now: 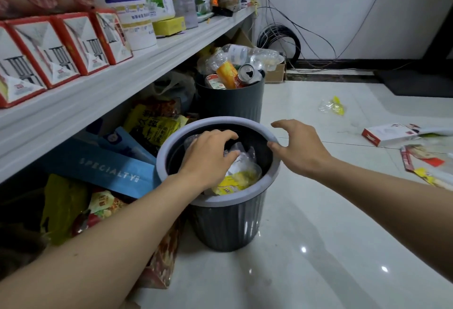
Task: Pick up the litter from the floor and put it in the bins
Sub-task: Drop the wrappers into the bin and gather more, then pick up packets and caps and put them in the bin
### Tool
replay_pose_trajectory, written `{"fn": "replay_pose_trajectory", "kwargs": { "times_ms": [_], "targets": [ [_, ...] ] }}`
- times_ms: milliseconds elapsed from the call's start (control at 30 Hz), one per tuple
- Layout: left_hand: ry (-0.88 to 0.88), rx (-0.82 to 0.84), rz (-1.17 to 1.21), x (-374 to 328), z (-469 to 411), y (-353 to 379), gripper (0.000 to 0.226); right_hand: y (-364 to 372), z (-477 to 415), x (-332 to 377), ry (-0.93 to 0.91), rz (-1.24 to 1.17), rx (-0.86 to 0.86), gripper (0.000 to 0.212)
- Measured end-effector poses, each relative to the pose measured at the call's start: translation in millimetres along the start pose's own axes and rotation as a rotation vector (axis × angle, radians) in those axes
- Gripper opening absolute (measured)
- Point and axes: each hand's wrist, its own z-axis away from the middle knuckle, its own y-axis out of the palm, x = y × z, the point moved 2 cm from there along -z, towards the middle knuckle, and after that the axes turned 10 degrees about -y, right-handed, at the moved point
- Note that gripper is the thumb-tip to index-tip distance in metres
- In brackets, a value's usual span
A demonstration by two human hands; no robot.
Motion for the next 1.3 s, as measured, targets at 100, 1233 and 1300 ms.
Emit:
{"fn": "replay_pose_trajectory", "kwargs": {
  "times_ms": [100,1233,1300],
  "targets": [
    [0.054,0.014,-0.049,-26.5,-1.7,3.1,0.038,-12.2,12.2,-13.8,-0.004,0.035,0.027,0.051],
    [0.914,0.546,-0.183,-419.3,211.7,312.7,0.054,-144.3,477.0,-249.3,0.99,0.231,0.141,0.066],
    [0.924,0.578,-0.197,-415.8,220.3,324.8,0.054,-132.5,496.0,-247.9,1.04,0.22,0.14,0.066]
  ]
}}
